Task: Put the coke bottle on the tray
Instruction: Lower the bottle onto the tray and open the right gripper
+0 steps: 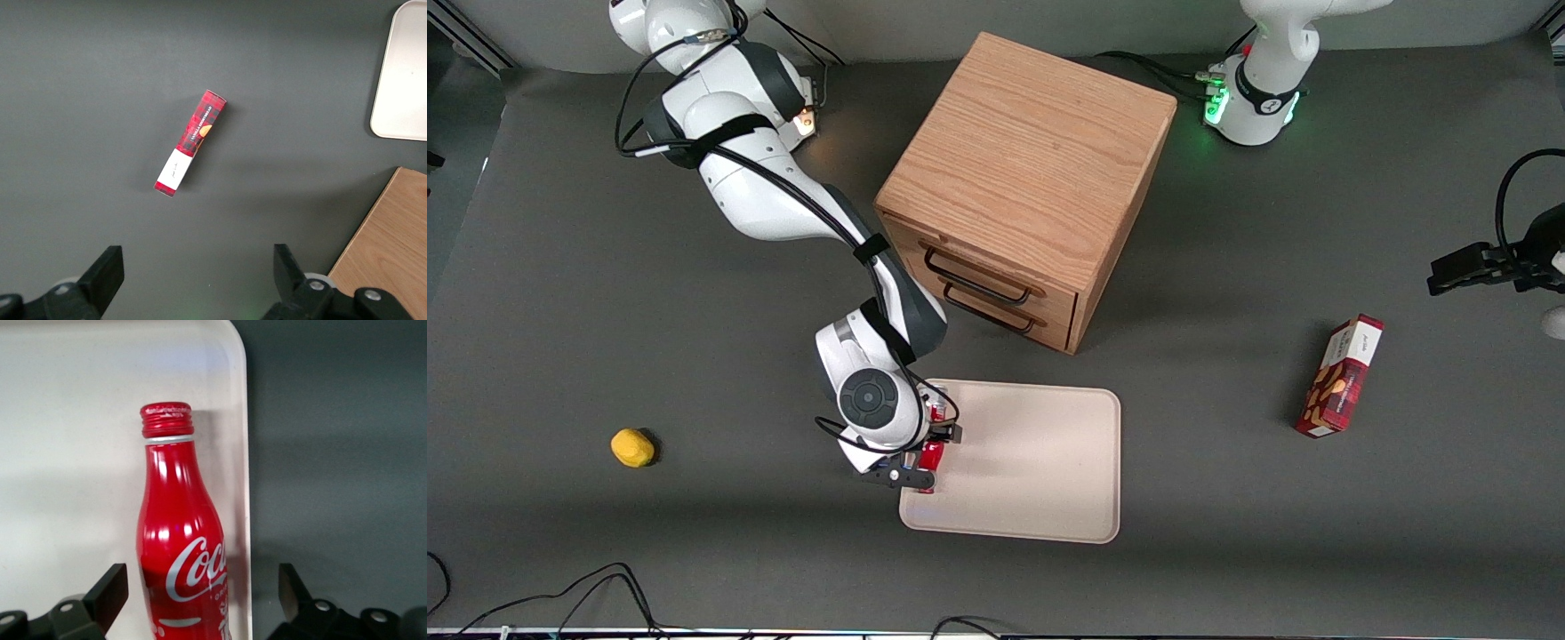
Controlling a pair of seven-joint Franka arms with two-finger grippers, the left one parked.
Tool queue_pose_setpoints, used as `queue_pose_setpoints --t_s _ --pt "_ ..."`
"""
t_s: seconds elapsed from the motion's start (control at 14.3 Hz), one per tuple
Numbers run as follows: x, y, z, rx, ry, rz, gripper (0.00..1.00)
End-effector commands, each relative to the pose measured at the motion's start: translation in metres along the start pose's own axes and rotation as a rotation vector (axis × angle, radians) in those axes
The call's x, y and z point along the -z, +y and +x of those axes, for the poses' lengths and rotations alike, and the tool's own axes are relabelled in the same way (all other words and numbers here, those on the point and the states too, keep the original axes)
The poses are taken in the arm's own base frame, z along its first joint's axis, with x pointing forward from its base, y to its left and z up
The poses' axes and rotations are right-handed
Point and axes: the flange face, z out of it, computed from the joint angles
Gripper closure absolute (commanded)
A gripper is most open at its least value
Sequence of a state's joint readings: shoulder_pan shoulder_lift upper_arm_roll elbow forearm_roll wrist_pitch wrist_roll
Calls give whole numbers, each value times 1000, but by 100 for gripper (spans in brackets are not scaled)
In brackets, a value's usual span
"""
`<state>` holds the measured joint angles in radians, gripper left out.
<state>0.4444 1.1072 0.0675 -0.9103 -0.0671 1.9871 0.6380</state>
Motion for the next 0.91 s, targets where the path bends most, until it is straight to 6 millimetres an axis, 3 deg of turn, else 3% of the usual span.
queue_pose_setpoints --t_s 0.0,0.49,0.56,0.84 --pt "2 -5 2 17 31 -13 0" --pt "16 -6 1 17 36 -10 0" --pt "23 -6 1 16 38 -7 0" --pt "89 4 -4 3 -4 -20 0"
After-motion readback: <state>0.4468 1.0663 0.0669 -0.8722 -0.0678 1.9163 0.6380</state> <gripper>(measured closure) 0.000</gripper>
